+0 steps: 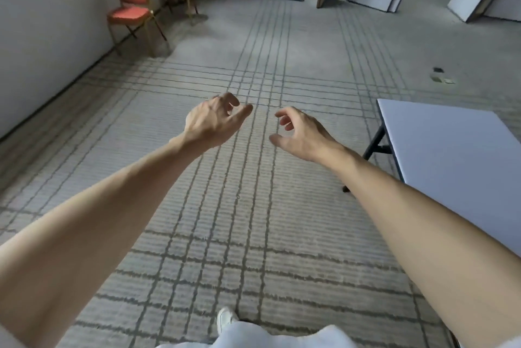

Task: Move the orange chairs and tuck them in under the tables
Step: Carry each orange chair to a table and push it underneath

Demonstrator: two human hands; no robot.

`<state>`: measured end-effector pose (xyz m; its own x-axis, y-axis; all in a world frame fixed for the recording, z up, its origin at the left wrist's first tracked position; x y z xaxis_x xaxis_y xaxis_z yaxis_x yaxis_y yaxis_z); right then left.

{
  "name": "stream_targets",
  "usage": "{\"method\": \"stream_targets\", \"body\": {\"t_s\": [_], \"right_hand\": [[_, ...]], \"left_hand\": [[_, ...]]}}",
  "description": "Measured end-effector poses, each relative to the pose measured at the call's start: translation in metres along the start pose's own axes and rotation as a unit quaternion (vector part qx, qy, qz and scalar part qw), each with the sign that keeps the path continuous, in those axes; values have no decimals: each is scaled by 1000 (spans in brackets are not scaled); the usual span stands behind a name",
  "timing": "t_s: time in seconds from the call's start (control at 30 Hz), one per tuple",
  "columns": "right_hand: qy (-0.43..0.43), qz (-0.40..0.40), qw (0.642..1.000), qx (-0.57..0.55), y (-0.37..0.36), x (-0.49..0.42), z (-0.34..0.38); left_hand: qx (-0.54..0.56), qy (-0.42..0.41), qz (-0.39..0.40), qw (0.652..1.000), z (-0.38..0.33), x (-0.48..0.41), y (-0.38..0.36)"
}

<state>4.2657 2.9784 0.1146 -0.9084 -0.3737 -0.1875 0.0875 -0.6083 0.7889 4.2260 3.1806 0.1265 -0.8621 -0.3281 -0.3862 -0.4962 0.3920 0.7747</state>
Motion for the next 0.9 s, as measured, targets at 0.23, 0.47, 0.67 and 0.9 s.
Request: {"method": "stream_targets", "body": {"t_s": [0.23, 0.47, 0.67, 0.9], "right_hand": [[74, 19, 997, -5, -75, -163, 90], [124, 34, 992, -2, -154, -323, 125], [146, 46, 988, -19, -214, -509, 145], [175, 61, 982, -16, -273, -680, 180]], "left_hand": [[-28, 88, -63, 994, 124, -119, 46], [-81, 150, -66, 983, 235, -235, 40], [-123, 202, -77, 969, 322, -380, 22], [-123, 247, -101, 956, 398, -524, 14]]}}
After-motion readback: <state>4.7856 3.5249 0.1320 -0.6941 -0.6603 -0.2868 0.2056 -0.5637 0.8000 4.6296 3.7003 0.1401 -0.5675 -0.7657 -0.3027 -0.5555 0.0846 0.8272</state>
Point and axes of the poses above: each hand's wrist, its own x-axis away from the middle knuckle, its own y-axis out of the back of the hand, z = x × y, the point moved 5 cm from there along -x, towards the middle knuckle, and after that the axes turned 14 degrees about -z, right-handed, at the moved point
